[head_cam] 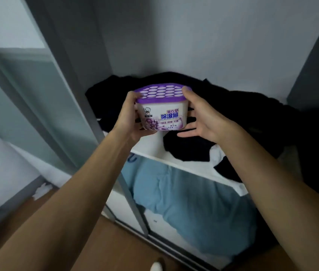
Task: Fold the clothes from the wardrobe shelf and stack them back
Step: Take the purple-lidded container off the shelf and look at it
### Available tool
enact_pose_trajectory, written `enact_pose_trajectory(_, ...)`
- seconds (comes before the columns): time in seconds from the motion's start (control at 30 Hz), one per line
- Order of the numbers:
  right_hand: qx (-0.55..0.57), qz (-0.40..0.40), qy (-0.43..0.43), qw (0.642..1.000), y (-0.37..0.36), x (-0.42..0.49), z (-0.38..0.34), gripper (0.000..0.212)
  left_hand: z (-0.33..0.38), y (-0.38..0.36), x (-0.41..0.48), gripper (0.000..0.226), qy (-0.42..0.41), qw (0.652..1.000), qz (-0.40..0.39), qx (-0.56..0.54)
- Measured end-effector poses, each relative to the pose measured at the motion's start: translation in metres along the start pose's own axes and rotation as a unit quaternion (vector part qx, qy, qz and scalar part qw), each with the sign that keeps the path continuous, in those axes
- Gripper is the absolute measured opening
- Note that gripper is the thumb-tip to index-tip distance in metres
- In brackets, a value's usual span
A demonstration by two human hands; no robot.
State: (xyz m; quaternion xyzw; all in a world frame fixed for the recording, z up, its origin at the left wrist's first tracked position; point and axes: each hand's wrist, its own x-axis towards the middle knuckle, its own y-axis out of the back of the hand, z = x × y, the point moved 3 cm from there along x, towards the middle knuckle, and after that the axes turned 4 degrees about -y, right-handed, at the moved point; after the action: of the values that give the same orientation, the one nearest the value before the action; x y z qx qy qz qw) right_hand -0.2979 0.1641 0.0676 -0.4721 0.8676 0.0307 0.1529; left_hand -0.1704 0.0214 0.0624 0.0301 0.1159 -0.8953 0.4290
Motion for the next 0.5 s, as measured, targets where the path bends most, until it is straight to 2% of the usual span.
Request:
enact_pose_trajectory(0.13, 0.066, 0.001, -0.035, 0.997, -0.049, -0.011, 0.042, 0.048, -0.025, 0.050, -0.053, 0.036, 0.000, 0.999, 0.051, -0.017)
enact_pose_trajectory(0.27, 0.090, 0.004, -0.022, 0.996, -0.105, -0.025, 0.078, 0.033, -0.042, 0.106, -0.107, 0.037, -0.034, 0.995, 0.094, -0.009)
enact_pose_trajectory(0.5, 0.067, -0.092, -0.046, 0.992, -0.227, -0.075, 0.133, 0.044, -0.066, 0.218, -0.212, 0.035, -0.047, 0.978, 0.202, -0.027)
